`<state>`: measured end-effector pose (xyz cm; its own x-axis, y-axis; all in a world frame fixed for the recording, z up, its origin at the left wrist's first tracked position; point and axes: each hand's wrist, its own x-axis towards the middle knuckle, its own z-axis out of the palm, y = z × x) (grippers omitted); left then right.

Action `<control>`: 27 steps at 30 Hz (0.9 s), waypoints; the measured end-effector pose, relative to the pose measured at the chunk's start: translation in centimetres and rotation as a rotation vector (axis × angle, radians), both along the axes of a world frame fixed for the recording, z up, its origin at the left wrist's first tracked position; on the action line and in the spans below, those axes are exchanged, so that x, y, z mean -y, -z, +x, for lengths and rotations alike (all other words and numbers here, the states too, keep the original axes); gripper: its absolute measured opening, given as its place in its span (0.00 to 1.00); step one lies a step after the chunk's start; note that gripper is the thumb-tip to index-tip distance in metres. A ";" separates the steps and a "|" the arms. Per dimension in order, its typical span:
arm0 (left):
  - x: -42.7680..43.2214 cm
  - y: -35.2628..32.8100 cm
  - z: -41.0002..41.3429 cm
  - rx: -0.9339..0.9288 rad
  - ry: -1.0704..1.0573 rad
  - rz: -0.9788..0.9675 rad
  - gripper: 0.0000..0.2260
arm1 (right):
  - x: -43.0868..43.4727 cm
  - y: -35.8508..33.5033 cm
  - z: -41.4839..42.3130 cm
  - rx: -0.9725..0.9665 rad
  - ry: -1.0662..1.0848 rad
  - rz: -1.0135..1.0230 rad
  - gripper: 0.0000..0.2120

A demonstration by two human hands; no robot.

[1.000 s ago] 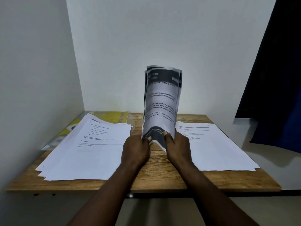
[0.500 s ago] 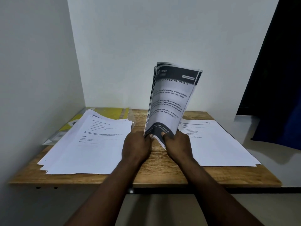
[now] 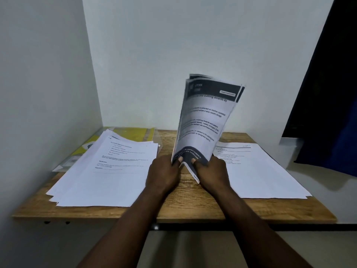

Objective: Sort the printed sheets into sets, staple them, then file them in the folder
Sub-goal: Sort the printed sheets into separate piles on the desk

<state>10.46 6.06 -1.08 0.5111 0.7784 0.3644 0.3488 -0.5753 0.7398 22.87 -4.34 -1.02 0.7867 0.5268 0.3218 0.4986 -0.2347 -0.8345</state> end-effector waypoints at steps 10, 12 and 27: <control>-0.1 0.2 0.3 -0.063 -0.087 0.114 0.16 | 0.3 -0.2 0.1 0.164 0.119 -0.108 0.22; -0.2 0.2 0.3 -0.060 -0.107 0.107 0.17 | 0.3 -0.2 0.0 0.190 0.115 -0.120 0.21; -0.3 -0.1 -0.4 0.047 -0.014 -0.142 0.16 | 0.5 -0.2 0.3 0.027 0.037 0.027 0.21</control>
<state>10.10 6.39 -0.95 0.4850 0.8308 0.2730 0.3191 -0.4588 0.8293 23.20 -4.85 -0.86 0.7964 0.4881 0.3570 0.5125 -0.2314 -0.8269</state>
